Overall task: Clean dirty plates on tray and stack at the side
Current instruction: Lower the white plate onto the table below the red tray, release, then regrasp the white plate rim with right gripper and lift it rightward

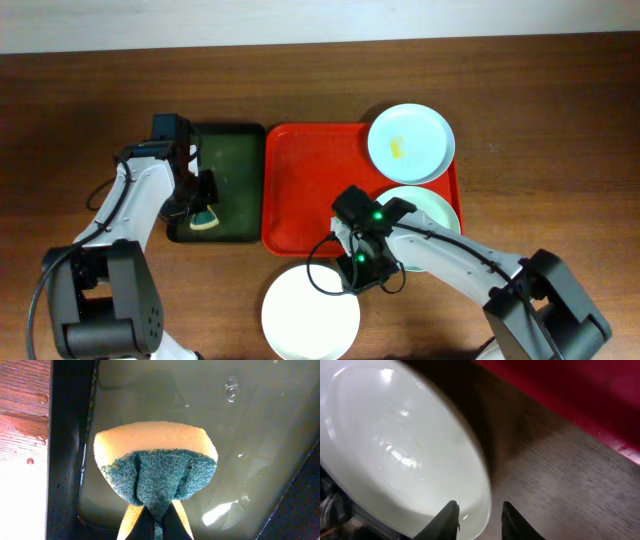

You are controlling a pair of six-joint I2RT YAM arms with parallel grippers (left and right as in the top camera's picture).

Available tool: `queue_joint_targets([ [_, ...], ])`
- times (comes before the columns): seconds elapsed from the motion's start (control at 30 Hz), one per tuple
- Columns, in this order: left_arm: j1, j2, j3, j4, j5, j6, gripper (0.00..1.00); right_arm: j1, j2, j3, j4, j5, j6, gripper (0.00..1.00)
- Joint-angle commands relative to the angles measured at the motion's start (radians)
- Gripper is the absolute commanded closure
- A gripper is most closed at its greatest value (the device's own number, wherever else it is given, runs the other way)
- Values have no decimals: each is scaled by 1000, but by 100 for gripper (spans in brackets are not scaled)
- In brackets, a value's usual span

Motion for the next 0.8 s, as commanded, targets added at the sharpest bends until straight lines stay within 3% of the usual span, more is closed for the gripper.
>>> queue_joint_targets([
  [0.0,-2,-4,-2,2,11,-10,100,62,-3,-8,20,84,45,72],
  [0.07,-2,-4,-2,2,11,-10,100,93,-3,-8,19,140,104,73],
  [0.53,-2,-3,-2,2,12,-10,100,97,-3,-2,12,105,108,73],
  [0.77,-8,-3,-2,7,19,-10,100,99,-1,-8,13,259,72,78],
])
